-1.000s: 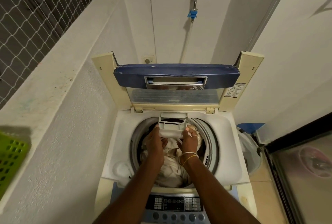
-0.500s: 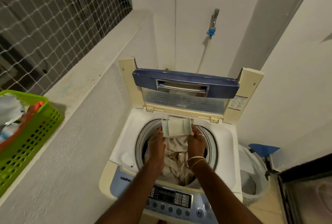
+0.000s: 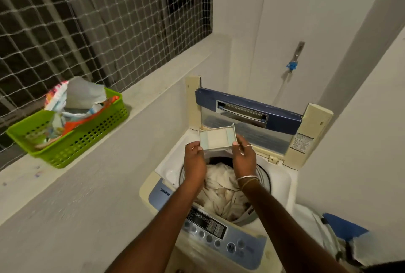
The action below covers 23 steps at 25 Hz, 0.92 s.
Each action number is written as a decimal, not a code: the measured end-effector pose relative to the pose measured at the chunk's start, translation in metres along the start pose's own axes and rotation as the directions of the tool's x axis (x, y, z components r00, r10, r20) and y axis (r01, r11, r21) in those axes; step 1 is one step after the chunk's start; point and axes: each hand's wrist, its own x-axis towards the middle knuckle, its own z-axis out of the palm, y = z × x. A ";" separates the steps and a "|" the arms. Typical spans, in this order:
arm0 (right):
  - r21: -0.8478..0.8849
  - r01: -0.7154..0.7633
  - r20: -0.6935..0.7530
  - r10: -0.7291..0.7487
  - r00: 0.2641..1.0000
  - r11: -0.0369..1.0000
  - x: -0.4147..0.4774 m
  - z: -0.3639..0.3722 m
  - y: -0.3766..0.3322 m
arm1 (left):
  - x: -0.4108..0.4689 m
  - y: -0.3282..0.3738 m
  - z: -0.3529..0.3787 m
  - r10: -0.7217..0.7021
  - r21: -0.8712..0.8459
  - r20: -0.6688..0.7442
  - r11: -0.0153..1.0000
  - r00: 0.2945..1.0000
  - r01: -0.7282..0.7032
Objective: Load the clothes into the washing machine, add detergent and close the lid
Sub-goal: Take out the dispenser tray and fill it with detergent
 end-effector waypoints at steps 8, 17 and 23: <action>0.057 0.158 0.088 -0.162 0.983 0.986 0.038 0.090 -0.081 | 0.014 0.078 -0.058 0.237 -0.008 -0.184 0.970 0.954 -0.242; -0.087 0.108 0.186 -0.090 0.978 0.990 0.110 0.255 -0.124 | 0.132 0.107 -0.111 0.209 0.171 -0.185 0.969 0.960 -0.178; -0.245 0.090 0.202 -0.040 0.979 0.965 0.145 0.326 -0.109 | 0.200 0.110 -0.129 0.153 0.341 -0.142 0.935 0.978 -0.097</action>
